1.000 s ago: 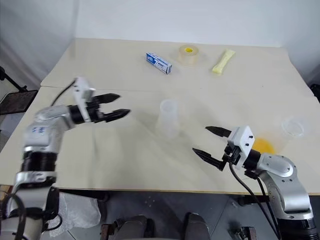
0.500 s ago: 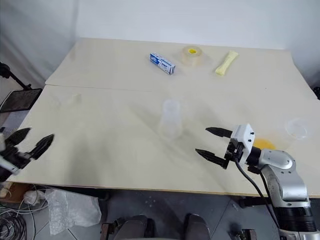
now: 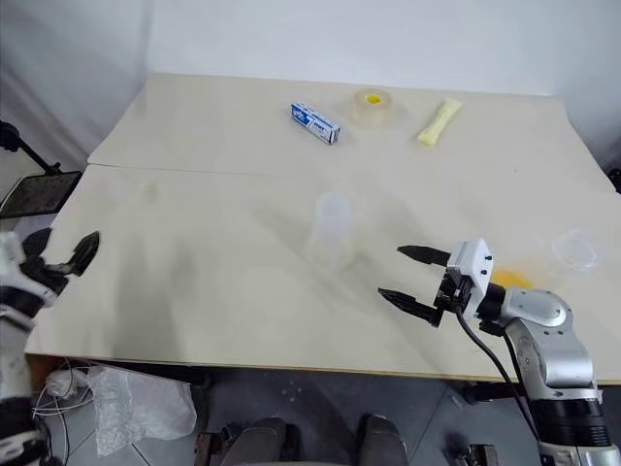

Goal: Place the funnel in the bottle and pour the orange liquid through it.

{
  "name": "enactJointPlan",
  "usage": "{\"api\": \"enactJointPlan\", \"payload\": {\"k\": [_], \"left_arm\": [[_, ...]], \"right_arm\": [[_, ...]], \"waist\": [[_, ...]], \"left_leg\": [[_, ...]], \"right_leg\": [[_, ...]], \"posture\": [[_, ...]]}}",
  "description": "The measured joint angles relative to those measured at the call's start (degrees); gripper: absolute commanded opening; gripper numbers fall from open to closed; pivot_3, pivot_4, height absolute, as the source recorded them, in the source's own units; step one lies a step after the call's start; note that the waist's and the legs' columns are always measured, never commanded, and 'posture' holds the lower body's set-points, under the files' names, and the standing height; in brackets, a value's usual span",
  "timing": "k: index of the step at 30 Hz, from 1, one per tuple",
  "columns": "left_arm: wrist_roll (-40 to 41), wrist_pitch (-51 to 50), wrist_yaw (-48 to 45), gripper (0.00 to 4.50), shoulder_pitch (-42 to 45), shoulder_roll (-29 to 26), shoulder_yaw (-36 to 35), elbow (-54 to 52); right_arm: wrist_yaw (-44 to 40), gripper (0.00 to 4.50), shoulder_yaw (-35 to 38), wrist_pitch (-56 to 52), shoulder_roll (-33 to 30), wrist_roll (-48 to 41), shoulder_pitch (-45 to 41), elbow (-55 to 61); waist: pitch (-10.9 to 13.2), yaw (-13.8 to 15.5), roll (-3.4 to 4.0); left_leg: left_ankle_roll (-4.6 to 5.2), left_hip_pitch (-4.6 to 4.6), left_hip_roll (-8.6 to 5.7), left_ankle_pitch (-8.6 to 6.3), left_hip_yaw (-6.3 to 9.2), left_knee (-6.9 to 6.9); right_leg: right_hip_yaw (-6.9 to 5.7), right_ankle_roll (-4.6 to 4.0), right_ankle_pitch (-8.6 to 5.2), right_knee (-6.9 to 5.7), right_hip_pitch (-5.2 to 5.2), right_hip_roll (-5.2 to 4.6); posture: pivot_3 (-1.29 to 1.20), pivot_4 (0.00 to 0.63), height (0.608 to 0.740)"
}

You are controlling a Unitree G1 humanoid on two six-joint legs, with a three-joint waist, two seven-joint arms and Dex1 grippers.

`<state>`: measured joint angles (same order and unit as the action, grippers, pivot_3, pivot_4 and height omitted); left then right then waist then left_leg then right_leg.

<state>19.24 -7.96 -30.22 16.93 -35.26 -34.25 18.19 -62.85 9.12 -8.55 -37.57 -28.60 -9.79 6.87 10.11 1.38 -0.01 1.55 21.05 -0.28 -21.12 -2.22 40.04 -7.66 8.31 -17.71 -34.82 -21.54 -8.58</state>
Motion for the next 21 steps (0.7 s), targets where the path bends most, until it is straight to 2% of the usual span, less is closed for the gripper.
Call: {"api": "enactJointPlan", "payload": {"k": [6, 11, 21], "left_arm": [[-4.38, 9.93, 0.64, 4.47, 14.69, -2.47, 6.02, 21.29], [-6.19, 15.9, 2.51, 4.47, 22.72, -4.75, 7.71, 34.71], [-8.33, 19.58, 4.56, 4.47, 32.25, -5.3, 11.11, 50.8]], "right_arm": [[2.16, 4.5, 0.9, -0.53, -0.05, -0.42, 3.62, 3.83], [3.81, 4.5, 2.64, -1.26, -0.24, -0.82, 7.03, 6.56], [4.69, 4.5, 3.0, -1.67, -0.78, -1.41, 8.34, 8.68]], "waist": [[0.0, -0.15, -0.01], [0.0, -0.15, -0.01], [-0.01, -0.03, -0.07]], "left_leg": [[-0.02, -0.01, -0.04, 0.0, -0.07, -0.02], [-0.02, -0.01, -0.05, -0.01, -0.11, -0.01], [-0.01, 0.02, -0.09, 0.0, -0.27, 0.04]], "right_leg": [[-0.11, 0.0, 0.0, -0.06, -0.05, 0.05], [-0.1, 0.01, 0.0, -0.08, -0.05, 0.04], [-0.12, 0.02, 0.01, -0.15, -0.05, 0.03]], "posture": [[0.0, 0.15, 0.74], [0.0, 0.15, 0.74], [0.0, 0.15, 0.74]]}}
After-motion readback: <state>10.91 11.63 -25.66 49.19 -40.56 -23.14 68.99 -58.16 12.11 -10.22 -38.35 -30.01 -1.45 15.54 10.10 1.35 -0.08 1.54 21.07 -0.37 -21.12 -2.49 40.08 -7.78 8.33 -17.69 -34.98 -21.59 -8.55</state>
